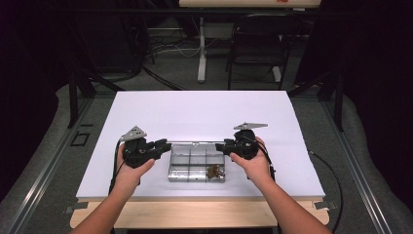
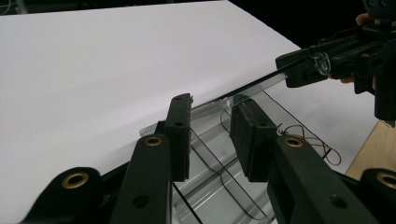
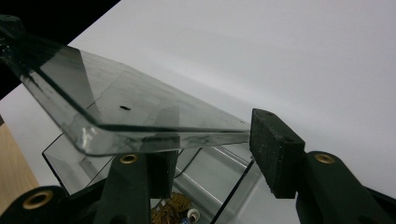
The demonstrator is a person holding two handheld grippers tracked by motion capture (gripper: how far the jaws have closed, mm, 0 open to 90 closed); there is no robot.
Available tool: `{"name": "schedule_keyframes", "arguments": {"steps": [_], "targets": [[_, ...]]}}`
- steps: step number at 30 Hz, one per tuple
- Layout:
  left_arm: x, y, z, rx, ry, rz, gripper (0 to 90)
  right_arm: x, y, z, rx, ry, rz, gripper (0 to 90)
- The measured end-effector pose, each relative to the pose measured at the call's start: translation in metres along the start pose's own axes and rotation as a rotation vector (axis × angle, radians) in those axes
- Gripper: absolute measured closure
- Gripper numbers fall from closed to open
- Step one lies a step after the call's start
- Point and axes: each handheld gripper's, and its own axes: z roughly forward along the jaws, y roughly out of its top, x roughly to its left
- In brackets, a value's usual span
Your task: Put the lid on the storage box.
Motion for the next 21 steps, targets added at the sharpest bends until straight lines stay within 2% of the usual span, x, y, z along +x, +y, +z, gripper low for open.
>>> {"name": "schedule_keyframes", "arguments": {"steps": [1, 3, 6, 11, 19, 21], "targets": [[-0.001, -0.001, 0.000, 0.001, 0.002, -0.008, 69.5, 0.000, -0.001, 0.000, -0.002, 0.003, 0.004, 52.9], [-0.001, -0.002, -0.001, 0.011, -0.002, 0.002, 69.8, 0.000, -0.003, -0.001, -0.007, 0.007, 0.008, 53.0], [-0.004, -0.005, -0.003, -0.004, 0.003, 0.000, 70.1, 0.001, -0.003, -0.003, -0.008, 0.009, -0.002, 53.0], [-0.007, -0.007, -0.006, 0.006, 0.010, 0.013, 70.0, 0.004, -0.006, -0.006, -0.012, 0.008, -0.022, 53.1], [-0.010, -0.010, -0.006, -0.010, 0.017, 0.007, 70.1, 0.005, -0.017, -0.010, -0.008, 0.015, -0.019, 53.9], [-0.011, -0.012, -0.007, 0.001, 0.019, 0.009, 70.1, 0.005, -0.018, -0.011, -0.013, 0.016, -0.019, 54.2]]}}
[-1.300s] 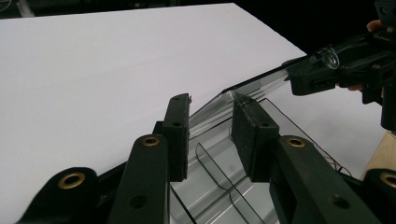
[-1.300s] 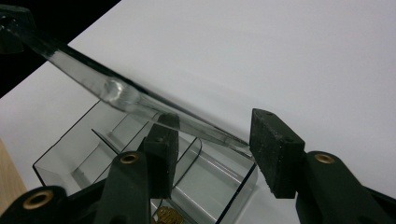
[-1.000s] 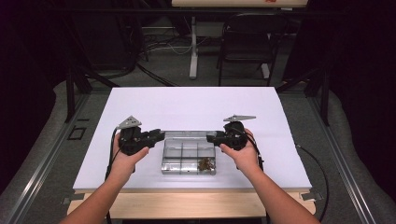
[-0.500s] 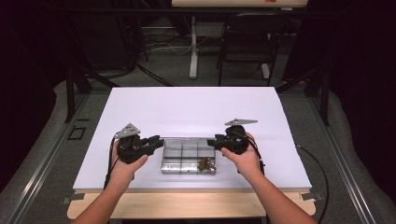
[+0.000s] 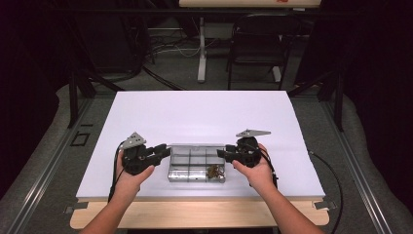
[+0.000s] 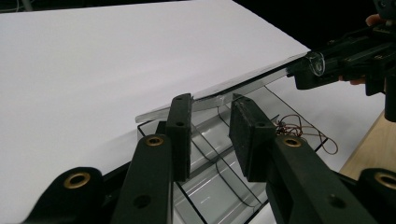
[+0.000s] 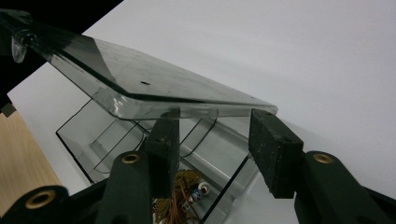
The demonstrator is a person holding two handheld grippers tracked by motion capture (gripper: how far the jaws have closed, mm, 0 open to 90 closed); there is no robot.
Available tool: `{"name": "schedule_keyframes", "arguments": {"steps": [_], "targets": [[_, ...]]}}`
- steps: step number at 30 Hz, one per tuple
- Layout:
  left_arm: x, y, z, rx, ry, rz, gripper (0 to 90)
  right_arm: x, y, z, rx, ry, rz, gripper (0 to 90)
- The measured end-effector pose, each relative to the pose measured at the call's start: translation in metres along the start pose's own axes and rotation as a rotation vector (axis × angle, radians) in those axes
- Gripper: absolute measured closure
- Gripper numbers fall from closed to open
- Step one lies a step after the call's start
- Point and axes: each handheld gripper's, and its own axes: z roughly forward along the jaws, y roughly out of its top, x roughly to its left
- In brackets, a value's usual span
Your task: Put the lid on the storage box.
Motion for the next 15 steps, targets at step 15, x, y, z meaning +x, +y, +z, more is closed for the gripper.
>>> {"name": "schedule_keyframes", "arguments": {"steps": [15], "targets": [[-0.005, -0.012, -0.005, -0.008, -0.002, 0.011, 70.1, 0.010, -0.014, -0.019, -0.019, -0.014, -0.046, 61.4]]}}
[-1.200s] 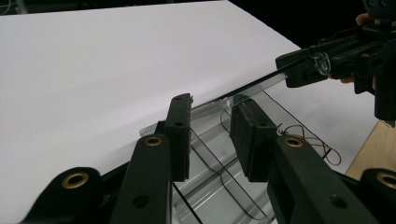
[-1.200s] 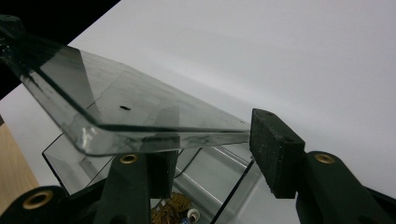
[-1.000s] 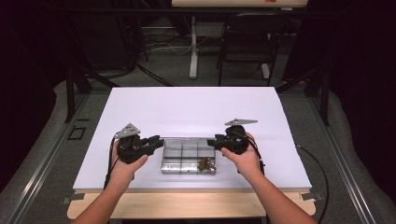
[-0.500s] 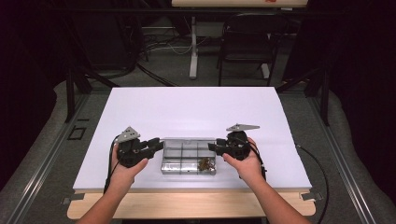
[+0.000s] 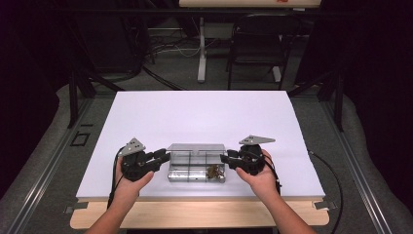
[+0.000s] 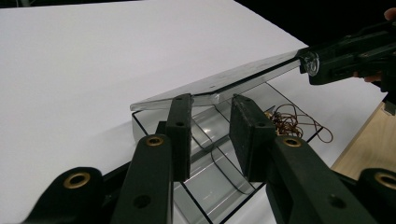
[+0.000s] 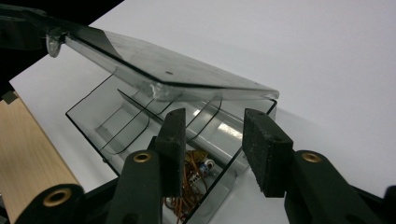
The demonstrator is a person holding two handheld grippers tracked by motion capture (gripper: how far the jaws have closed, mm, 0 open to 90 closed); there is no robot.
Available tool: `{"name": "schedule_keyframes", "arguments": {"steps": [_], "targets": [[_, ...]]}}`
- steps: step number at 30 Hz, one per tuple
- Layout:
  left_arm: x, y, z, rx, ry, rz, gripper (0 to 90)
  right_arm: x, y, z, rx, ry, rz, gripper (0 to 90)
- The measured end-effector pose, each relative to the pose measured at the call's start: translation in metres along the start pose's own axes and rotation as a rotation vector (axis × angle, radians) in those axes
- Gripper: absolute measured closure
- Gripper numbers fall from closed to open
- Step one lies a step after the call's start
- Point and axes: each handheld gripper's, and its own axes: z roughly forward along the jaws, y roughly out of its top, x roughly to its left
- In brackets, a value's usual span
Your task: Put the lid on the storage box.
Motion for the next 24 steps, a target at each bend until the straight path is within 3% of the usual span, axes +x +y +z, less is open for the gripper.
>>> {"name": "schedule_keyframes", "arguments": {"steps": [9, 24], "targets": [[-0.003, -0.007, -0.002, 0.010, -0.001, 0.002, 71.1, 0.007, -0.007, -0.016, -0.012, -0.005, -0.023, 70.9], [-0.003, -0.020, -0.003, 0.015, -0.006, 0.000, 72.2, 0.016, -0.019, -0.019, -0.015, 0.010, -0.037, 85.5]]}}
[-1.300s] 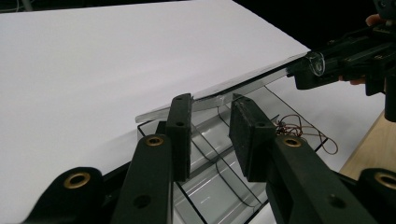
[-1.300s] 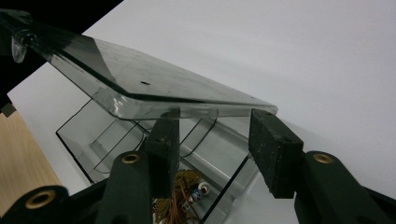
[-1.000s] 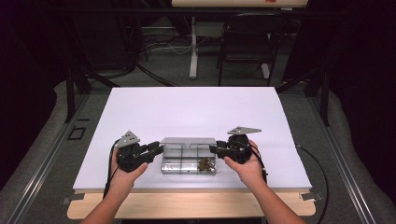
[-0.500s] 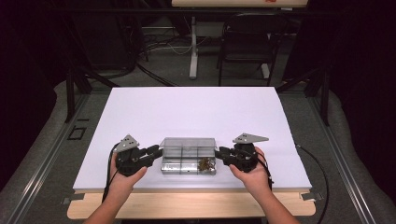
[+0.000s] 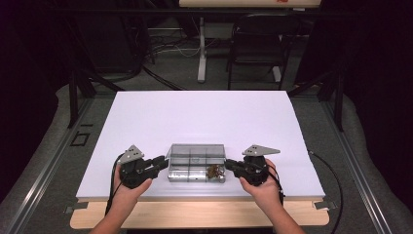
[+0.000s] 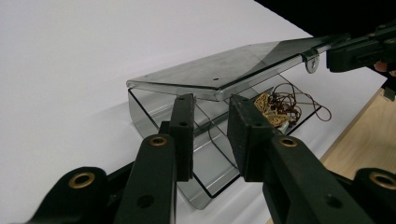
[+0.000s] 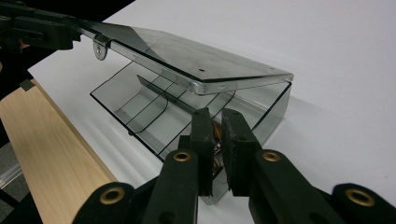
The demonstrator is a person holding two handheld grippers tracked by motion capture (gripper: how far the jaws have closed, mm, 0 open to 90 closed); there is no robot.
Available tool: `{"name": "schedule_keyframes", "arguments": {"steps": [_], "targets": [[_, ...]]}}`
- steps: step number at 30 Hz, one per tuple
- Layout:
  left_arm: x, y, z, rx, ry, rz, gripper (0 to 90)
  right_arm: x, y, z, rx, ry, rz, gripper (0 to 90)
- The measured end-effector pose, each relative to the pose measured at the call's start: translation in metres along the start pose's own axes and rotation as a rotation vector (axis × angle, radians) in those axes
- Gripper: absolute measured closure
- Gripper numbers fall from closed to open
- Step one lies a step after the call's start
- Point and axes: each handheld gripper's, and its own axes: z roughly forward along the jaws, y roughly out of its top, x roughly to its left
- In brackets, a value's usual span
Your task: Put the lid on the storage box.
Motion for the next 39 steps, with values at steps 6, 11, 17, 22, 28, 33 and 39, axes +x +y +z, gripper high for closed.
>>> {"name": "schedule_keyframes", "arguments": {"steps": [6, 11, 17, 22, 28, 33, 39], "targets": [[-0.001, -0.003, 0.000, 0.012, -0.001, -0.003, 72.2, 0.002, -0.003, -0.002, 0.004, 0.008, 0.004, 86.4], [-0.004, -0.006, 0.002, 0.023, -0.001, 0.000, 72.1, 0.003, -0.005, -0.005, 0.001, 0.007, 0.007, 86.4], [-0.002, -0.008, 0.002, 0.029, 0.000, 0.000, 72.1, 0.005, -0.010, -0.005, 0.015, -0.003, -0.010, 86.4], [-0.003, -0.014, 0.002, 0.038, 0.008, -0.006, 72.1, 0.004, -0.013, -0.005, 0.017, -0.009, 0.005, 86.4], [-0.004, -0.018, 0.001, 0.058, 0.005, 0.003, 72.3, 0.004, -0.018, -0.005, 0.010, -0.002, 0.007, 86.4], [-0.004, -0.021, 0.001, 0.067, 0.004, 0.002, 72.3, 0.004, -0.021, -0.006, 0.013, -0.002, 0.001, 86.7], [-0.004, -0.024, 0.002, 0.071, 0.005, 0.003, 72.3, 0.006, -0.023, -0.004, 0.025, 0.010, -0.006, 86.8]]}}
